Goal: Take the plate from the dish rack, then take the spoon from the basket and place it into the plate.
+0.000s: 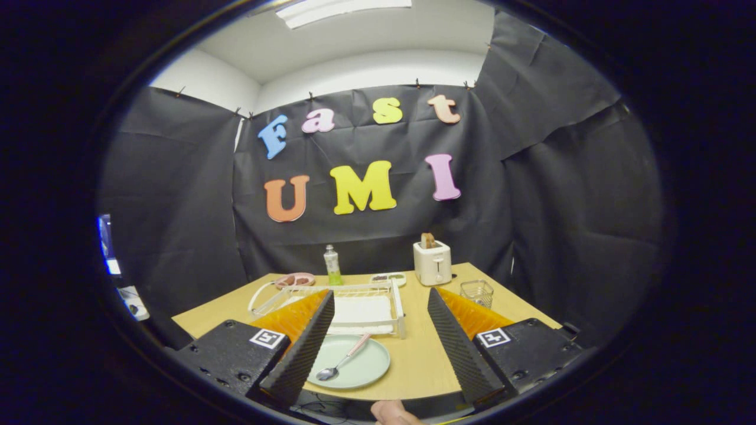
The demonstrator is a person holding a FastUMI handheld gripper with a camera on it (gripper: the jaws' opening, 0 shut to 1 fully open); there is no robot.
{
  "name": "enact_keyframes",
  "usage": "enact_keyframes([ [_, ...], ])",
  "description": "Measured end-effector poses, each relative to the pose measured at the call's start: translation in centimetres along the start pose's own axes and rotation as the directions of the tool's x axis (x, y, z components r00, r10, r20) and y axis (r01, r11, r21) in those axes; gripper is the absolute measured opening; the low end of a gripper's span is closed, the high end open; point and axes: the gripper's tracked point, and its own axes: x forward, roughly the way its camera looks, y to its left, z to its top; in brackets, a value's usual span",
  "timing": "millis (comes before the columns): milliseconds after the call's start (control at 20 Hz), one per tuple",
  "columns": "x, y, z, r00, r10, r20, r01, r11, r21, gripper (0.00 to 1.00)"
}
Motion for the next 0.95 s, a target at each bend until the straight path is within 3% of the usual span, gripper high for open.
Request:
enact_keyframes([
  [350, -0.6, -2.2, 1.0, 1.000, -0.018, 0.013, 0.017, 0.996, 0.085, 1.00],
  [950, -0.7, -0.7, 0.0, 1.000, 0.008, -0.014, -0.007, 0.999, 0.048, 1.00],
])
